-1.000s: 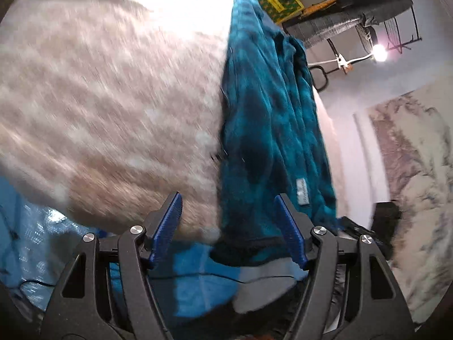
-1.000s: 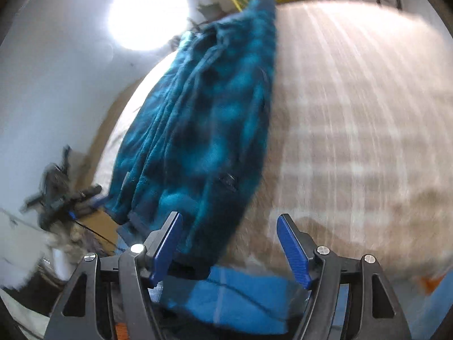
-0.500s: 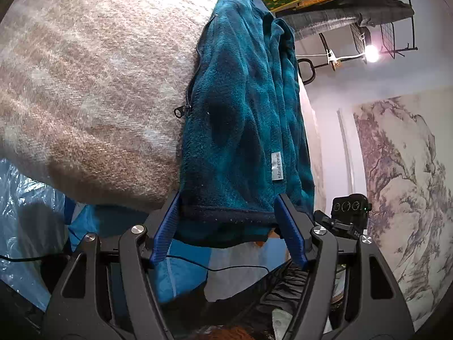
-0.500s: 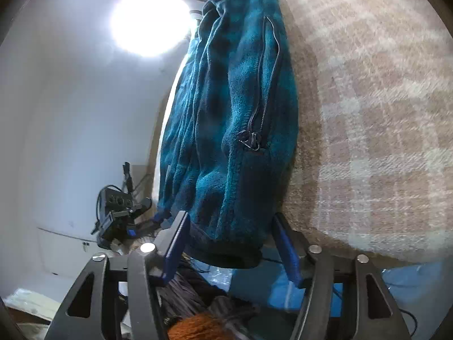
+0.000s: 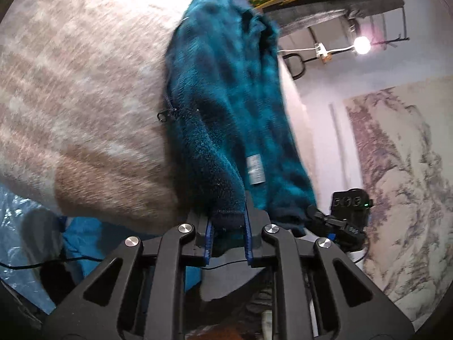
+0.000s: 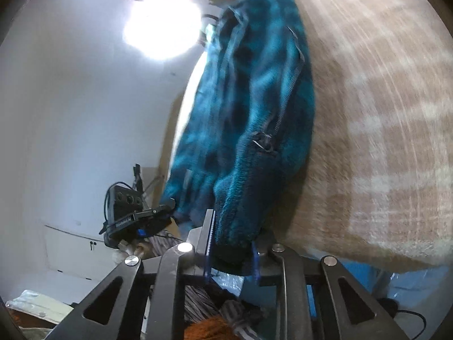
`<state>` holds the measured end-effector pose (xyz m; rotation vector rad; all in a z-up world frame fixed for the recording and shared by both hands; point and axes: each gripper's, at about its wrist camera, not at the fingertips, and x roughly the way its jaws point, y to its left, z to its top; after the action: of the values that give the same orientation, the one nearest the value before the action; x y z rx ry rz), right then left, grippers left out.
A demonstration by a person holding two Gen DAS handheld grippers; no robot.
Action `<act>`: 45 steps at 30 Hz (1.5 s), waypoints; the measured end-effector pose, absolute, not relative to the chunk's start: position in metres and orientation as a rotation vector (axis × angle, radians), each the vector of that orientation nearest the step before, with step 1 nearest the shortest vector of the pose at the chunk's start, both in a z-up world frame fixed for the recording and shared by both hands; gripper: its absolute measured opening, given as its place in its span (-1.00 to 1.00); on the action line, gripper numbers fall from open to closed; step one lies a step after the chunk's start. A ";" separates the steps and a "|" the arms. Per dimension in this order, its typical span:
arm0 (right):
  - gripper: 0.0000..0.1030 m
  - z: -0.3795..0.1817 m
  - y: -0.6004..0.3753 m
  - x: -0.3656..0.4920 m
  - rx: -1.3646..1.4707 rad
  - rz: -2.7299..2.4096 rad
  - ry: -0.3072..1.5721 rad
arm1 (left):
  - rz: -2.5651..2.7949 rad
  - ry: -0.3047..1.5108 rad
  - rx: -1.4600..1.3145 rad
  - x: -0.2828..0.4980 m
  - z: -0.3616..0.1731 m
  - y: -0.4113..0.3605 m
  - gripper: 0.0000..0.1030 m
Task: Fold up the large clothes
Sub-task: 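Lay the folded hem down with both tools and adjust the zippered edge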
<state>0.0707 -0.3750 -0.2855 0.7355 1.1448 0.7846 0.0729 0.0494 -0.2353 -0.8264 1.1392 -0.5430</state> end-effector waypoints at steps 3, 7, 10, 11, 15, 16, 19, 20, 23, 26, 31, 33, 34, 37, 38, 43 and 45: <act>-0.65 -0.270 -0.375 0.073 0.751 0.800 1.103 | -0.572 1.100 -0.848 0.081 -0.218 0.047 -0.71; -0.67 -0.254 -0.378 0.080 0.775 0.807 1.050 | -0.595 1.060 -0.863 0.100 -0.198 0.045 -0.72; -0.68 -0.239 -0.383 0.092 0.790 0.802 1.005 | -0.600 1.031 -0.858 0.119 -0.183 0.044 -0.72; -0.69 -0.234 -0.384 0.098 0.792 0.800 0.994 | -0.598 1.022 -0.857 0.126 -0.180 0.043 -0.72; -0.69 -0.217 -0.385 0.128 0.791 0.776 0.950 | -0.592 0.988 -0.849 0.154 -0.168 0.043 -0.72; -0.69 -0.213 -0.383 0.136 0.789 0.769 0.946 | -0.583 0.982 -0.842 0.165 -0.166 0.043 -0.72; -0.69 -0.206 -0.376 0.164 0.773 0.730 0.946 | -0.548 0.979 -0.864 0.190 -0.169 0.044 -0.72; -0.69 -0.207 -0.375 0.172 0.776 0.717 0.951 | -0.537 0.979 -0.872 0.196 -0.171 0.045 -0.72; -0.69 -0.213 -0.376 0.197 0.795 0.668 0.966 | -0.488 0.981 -0.888 0.217 -0.181 0.049 -0.72; -0.70 -0.222 -0.376 0.222 0.814 0.605 0.988 | -0.435 0.995 -0.899 0.239 -0.195 0.052 -0.72; -0.70 -0.244 -0.373 0.257 0.836 0.513 1.041 | -0.376 1.028 -0.882 0.267 -0.214 0.052 -0.72; -0.70 -0.254 -0.372 0.268 0.835 0.481 1.060 | -0.358 1.039 -0.876 0.275 -0.221 0.051 -0.72; -0.70 -0.258 -0.372 0.272 0.835 0.465 1.070 | -0.349 1.046 -0.877 0.280 -0.226 0.050 -0.72; -0.69 -0.273 -0.373 0.282 0.857 0.438 1.099 | -0.335 1.070 -0.850 0.290 -0.237 0.044 -0.72; -0.67 -0.278 -0.373 0.285 0.871 0.439 1.104 | -0.335 1.076 -0.840 0.292 -0.239 0.043 -0.71; -0.34 -0.276 -0.376 0.295 0.895 0.477 1.115 | -0.350 1.105 -0.846 0.299 -0.241 0.041 -0.63; -0.05 -0.264 -0.381 0.295 0.857 0.483 1.092 | -0.366 1.122 -0.874 0.302 -0.240 0.044 -0.55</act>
<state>0.2947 -0.3806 -0.2640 0.8568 1.0922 0.4829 0.3017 0.0445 -0.2396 -0.8736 1.1215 -0.3663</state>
